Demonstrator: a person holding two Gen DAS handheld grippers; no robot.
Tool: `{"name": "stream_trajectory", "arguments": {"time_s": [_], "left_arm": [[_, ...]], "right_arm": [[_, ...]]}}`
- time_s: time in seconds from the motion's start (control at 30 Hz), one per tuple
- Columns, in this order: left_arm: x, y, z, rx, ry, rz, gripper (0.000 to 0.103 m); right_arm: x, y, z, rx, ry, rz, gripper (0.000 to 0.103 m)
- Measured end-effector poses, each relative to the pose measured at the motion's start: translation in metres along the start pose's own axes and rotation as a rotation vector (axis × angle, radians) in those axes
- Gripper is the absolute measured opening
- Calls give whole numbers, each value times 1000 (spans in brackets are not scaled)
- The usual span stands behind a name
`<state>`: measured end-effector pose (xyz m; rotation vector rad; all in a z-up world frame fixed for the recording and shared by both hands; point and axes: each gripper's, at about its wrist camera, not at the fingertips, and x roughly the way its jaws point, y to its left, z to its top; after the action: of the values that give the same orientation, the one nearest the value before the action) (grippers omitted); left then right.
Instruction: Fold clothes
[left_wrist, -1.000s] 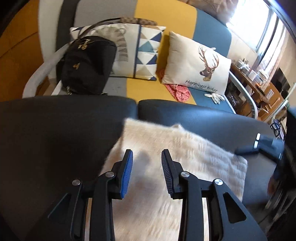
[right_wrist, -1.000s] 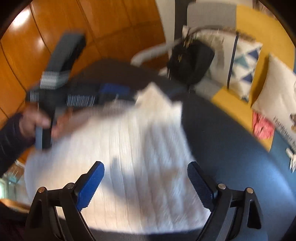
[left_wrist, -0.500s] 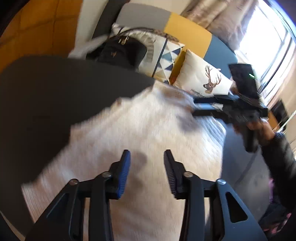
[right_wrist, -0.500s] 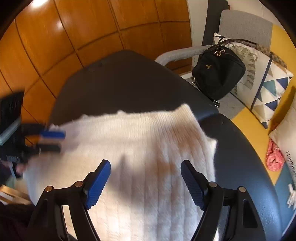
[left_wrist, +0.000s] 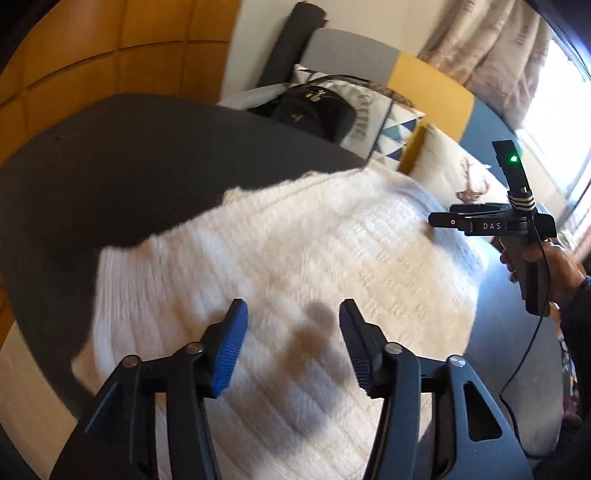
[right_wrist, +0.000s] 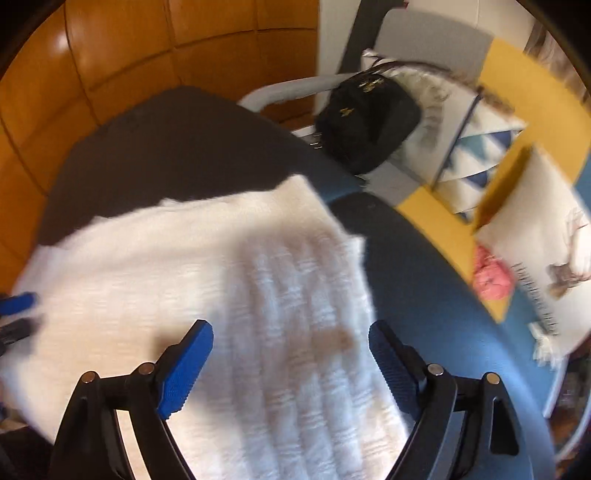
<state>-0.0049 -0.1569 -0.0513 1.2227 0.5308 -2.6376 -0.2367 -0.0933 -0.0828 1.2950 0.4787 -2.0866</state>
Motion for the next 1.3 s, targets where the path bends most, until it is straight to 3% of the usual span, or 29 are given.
{"name": "stream_trajectory", "arguments": {"time_s": [0.17, 0.37, 0.43, 0.5, 0.57, 0.7, 0.77, 0.83, 0.93, 1.1, 1.2, 1.3], "left_arm": [[8, -19, -4, 144, -23, 106, 61], [20, -12, 14, 222, -11, 93, 70], [19, -2, 23, 184, 11, 56, 70], [9, 4, 26, 154, -6, 76, 70], [-3, 10, 22, 129, -29, 101, 70], [-21, 23, 3, 22, -44, 75, 70], [-20, 18, -6, 28, -34, 125, 70], [-16, 16, -23, 2, 6, 152, 70], [-22, 8, -40, 10, -29, 230, 70], [-20, 5, -41, -43, -26, 291, 70], [-24, 11, -38, -92, -38, 285, 70], [-48, 27, -37, -146, -124, 308, 70]], "right_arm": [[12, -4, -20, 77, 66, 35, 90], [-1, -12, -57, 205, 43, 64, 98], [3, -14, -57, 256, 39, 78, 98], [-6, -11, -49, 263, 10, 34, 98], [-23, 4, -38, 181, -64, -25, 95], [-1, 33, -15, 57, 27, -90, 95], [13, 28, -14, 43, 65, -100, 103], [19, 22, 1, 37, 41, -63, 103], [34, 22, 24, -24, 17, -34, 103], [48, 28, 55, -126, -19, -8, 103], [40, 22, 58, -142, -26, 0, 102], [0, 18, 49, -111, -144, -27, 98]]}}
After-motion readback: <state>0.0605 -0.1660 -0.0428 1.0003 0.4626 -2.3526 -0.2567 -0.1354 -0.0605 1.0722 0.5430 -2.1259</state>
